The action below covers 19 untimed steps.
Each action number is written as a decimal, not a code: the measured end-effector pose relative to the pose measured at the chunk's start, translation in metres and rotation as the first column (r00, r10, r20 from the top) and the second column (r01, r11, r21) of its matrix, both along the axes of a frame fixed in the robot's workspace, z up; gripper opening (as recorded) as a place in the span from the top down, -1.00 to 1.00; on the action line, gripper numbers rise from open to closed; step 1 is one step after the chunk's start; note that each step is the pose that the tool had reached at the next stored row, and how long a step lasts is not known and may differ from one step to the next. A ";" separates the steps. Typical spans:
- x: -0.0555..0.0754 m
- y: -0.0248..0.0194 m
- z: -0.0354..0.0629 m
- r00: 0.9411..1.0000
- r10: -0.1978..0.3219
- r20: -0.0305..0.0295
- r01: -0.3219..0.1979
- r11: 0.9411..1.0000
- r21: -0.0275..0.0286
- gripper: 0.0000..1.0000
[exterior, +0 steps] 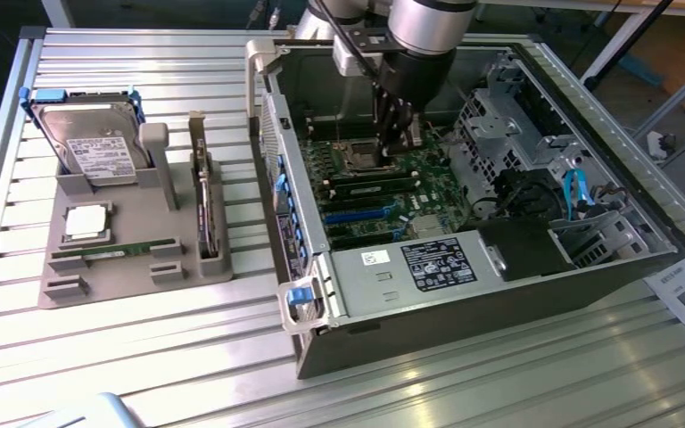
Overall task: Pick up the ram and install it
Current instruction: 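Press down the ram until it locks into place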
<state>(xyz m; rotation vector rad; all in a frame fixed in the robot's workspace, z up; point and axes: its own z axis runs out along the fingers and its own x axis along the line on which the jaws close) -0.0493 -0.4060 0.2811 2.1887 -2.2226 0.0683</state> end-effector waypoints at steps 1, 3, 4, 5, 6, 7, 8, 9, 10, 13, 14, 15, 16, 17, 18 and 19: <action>0.002 0.0000 0.0000 1.000 0.000 0.000 0.000 1.000 0.000 0.80; 0.005 0.0000 0.0000 1.000 0.000 0.000 0.000 1.000 0.000 0.80; 0.006 0.0000 0.0000 1.000 0.000 0.000 0.000 1.000 0.000 0.80; 0.008 0.0000 0.0000 1.000 0.000 0.000 0.000 1.000 0.000 0.80; 0.010 0.0000 0.0000 1.000 0.000 0.000 0.000 1.000 0.000 0.80; 0.013 0.0000 0.0000 1.000 0.000 0.000 0.000 1.000 0.000 0.80; 0.015 0.0000 0.0000 1.000 0.000 0.000 0.000 1.000 0.000 0.80; 0.017 0.0000 0.0000 1.000 0.000 0.000 0.000 1.000 0.000 0.80; 0.019 0.0000 0.0000 1.000 0.000 0.000 0.000 1.000 0.000 0.80; 0.024 0.0000 0.0000 1.000 -0.001 0.000 0.001 1.000 0.000 0.80; 0.026 0.0000 0.0000 1.000 -0.001 0.000 0.001 1.000 0.000 0.80; 0.027 0.0000 0.0000 1.000 -0.001 0.000 0.001 1.000 0.000 0.80; 0.029 0.0000 0.0000 1.000 -0.001 0.000 0.001 1.000 0.000 0.80; 0.030 0.0000 0.0000 1.000 -0.001 0.000 0.001 1.000 0.000 0.80; 0.032 0.0000 0.0000 1.000 -0.001 0.000 0.001 1.000 0.000 0.80; 0.033 0.0000 0.0000 1.000 -0.001 0.000 0.001 1.000 0.000 0.80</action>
